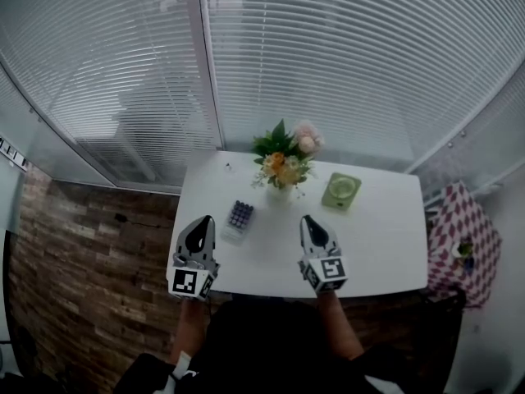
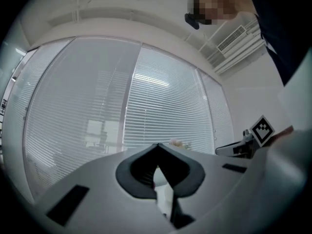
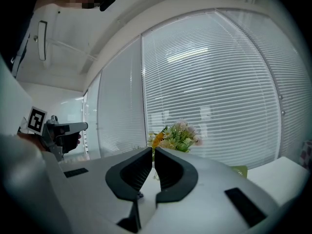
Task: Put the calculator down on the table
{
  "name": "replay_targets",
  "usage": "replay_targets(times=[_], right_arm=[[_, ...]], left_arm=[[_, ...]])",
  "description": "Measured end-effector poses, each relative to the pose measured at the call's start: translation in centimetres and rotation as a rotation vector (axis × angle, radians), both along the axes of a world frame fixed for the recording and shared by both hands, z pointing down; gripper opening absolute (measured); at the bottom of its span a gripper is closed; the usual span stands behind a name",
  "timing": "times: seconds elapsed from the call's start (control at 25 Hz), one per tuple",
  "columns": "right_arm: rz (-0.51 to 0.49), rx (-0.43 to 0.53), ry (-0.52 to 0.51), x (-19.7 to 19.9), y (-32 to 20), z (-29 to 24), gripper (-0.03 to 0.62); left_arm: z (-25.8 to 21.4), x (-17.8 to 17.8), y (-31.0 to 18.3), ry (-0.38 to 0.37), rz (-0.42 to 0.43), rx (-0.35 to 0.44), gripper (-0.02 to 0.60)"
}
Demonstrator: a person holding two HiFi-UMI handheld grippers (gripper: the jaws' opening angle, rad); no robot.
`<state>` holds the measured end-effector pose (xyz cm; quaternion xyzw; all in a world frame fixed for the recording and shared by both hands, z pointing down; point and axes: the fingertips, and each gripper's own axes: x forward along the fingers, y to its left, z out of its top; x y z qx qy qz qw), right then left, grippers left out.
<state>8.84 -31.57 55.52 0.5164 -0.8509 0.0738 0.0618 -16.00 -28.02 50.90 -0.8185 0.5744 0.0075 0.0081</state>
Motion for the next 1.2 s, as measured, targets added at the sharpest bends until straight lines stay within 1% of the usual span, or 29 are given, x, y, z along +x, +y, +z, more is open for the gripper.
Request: replay_targets(times=[0.12, 0.2, 0.36, 0.48, 0.56, 0.68, 0.88, 0.92, 1.0, 1.08, 1.2], right_arm=[[-0.018, -0.003, 0.021, -0.3, 0.2, 0.5, 0.008], [-0.037, 0.003, 0.062, -0.5, 0.5, 0.8, 0.008], [-0.076, 0.023, 0.1, -1.3, 1.3, 0.7, 0.006], [-0.096, 0.025, 0.117, -1.8, 1.4, 0.4, 0.006], [-0.106, 0.035, 0.127, -2.1, 1.4, 0.1, 0.006], [-0.107, 0.044, 0.13, -2.2, 1.4, -0.2, 0.006], [-0.109, 0.038, 0.136, -2.1, 1.8, -0.6, 0.006], [-0.11, 0.038, 0.136, -2.1, 1.8, -0.6, 0.006], [-0.11, 0.041, 0.138, -2.1, 1.8, -0.7, 0.006], [-0.108, 0.039, 0.138, -2.1, 1.9, -0.8, 0.006], [-0.107, 0.023, 0.145, -2.1, 2.1, -0.6, 0.006]], left_arm=[[-1.7, 1.0, 0.5, -0.033, 0.033, 0.065, 0.008], [-2.3, 1.0, 0.6, -0.022, 0.028, 0.079, 0.008], [-2.1, 0.5, 0.8, -0.024, 0.017, 0.07, 0.008], [-1.8, 0.4, 0.9, 0.013, 0.032, 0.077, 0.008], [-1.6, 0.1, 0.9, 0.026, 0.025, 0.079, 0.008], [-1.3, 0.0, 1.0, 0.025, 0.021, 0.059, 0.008], [-0.3, -0.2, 1.2, 0.051, 0.03, 0.031, 0.008], [-0.2, -0.2, 1.2, 0.058, 0.027, 0.025, 0.008], [-0.4, -0.4, 1.2, 0.048, 0.008, 0.014, 0.008], [-0.7, -0.9, 1.3, 0.036, -0.018, 0.034, 0.008], [-0.6, -1.4, 1.5, 0.062, -0.034, 0.057, 0.008]])
